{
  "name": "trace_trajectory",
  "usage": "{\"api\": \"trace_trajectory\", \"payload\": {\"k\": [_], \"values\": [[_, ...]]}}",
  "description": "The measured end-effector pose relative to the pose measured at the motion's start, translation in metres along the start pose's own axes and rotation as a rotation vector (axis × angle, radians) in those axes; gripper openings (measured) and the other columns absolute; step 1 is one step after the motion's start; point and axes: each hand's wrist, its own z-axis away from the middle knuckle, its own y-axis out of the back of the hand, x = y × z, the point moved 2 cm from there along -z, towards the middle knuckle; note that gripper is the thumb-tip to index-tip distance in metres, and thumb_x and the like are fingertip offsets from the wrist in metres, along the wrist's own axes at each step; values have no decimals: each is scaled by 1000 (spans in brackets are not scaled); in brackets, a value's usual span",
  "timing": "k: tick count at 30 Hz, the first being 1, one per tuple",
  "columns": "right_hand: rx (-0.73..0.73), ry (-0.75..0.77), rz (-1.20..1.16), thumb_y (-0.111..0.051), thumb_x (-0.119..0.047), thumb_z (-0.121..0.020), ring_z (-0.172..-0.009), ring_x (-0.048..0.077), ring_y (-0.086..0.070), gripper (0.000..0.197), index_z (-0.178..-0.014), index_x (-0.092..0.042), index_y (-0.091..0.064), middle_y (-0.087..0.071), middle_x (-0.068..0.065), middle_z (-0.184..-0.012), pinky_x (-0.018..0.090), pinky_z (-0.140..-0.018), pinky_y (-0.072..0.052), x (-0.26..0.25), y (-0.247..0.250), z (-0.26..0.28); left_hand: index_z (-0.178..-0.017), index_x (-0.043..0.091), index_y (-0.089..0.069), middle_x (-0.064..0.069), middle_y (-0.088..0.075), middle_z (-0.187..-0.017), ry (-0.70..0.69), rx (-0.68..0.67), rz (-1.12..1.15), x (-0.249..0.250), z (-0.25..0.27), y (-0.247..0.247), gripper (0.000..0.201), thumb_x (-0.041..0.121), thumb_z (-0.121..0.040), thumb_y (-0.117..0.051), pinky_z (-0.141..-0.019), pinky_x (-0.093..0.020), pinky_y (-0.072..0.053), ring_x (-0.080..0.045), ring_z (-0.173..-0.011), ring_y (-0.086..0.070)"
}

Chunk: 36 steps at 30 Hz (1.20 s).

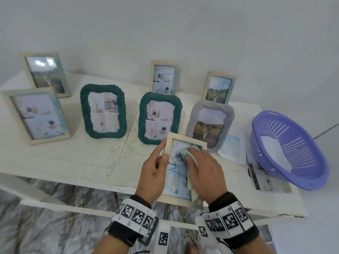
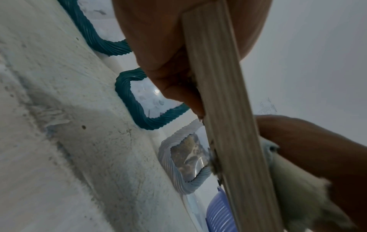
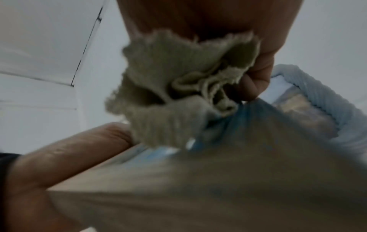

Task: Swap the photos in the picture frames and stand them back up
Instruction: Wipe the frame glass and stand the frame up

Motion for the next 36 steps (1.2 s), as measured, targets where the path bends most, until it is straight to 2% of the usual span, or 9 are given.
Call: {"api": "trace_trajectory", "payload": {"k": [2,5,7,13,17,20,25,31,36], "values": [[-78,74,-59,-33,-42,-96,-86,23,-64,46,-124,-18,-61,-65,2,-105,36,-66,-53,-8,3,3,-143,31,-43,11,-29,-56,-4,-1,6,2,-1,0,42,18,-103,-44,-50,-15,-26,-3,-50,-25],[-156,178,102,-34,-43,-95,-68,20,-62,40,-122,-29,-59,-61,-6,-92,35,-49,-50,-8,15,13,-140,37,-43,2,-38,-59,6,-22,20,2,0,2,42,19,-102,-45,-53,-18,-30,-6,-52,-29],[-153,175,208,-34,-43,-93,-62,20,-61,39,-118,-29,-61,-60,-6,-87,33,-42,-46,0,23,16,-140,37,-42,13,-35,-54,19,0,25,4,2,4,41,19,-103,-44,-51,-15,-28,-4,-49,-26],[-32,3,238,-25,-42,-94,-71,23,-62,44,-113,-22,-60,-59,-2,-92,35,-50,-49,-3,21,-2,-145,29,-42,-1,-37,-63,-19,-22,21,11,0,-4,44,18,-102,-45,-50,-14,-28,-5,-50,-25],[-178,194,39,-32,-42,-98,-70,18,-61,40,-125,-27,-57,-59,-6,-97,33,-52,-49,-21,22,16,-143,30,-44,12,-31,-55,-30,-9,9,10,1,1,43,15,-102,-45,-48,-15,-27,-3,-48,-25],[-248,276,100,-35,-41,-96,-64,16,-56,37,-123,-32,-58,-54,-9,-88,31,-45,-44,-16,30,23,-141,33,-45,13,-28,-53,-28,9,-2,9,1,6,43,14,-102,-45,-47,-16,-25,-3,-49,-24],[-92,142,207,-30,-39,-96,-68,22,-60,40,-121,-26,-58,-58,-4,-94,34,-48,-48,-5,37,-2,-144,28,-43,13,-26,-50,-32,-2,-7,16,8,-1,43,15,-102,-45,-47,-13,-23,-5,-47,-23],[-350,389,101,-34,-41,-96,-68,20,-60,38,-125,-30,-56,-59,-5,-93,35,-49,-50,-23,38,26,-143,28,-45,10,-29,-55,-10,16,-2,15,2,6,43,15,-102,-45,-49,-18,-25,-5,-50,-25],[-189,254,219,-34,-37,-94,-59,23,-56,39,-122,-27,-59,-53,-4,-85,34,-41,-44,-9,44,4,-143,27,-43,14,-23,-47,-17,22,-16,17,4,3,42,15,-103,-45,-45,-14,-20,-3,-46,-20]]}}
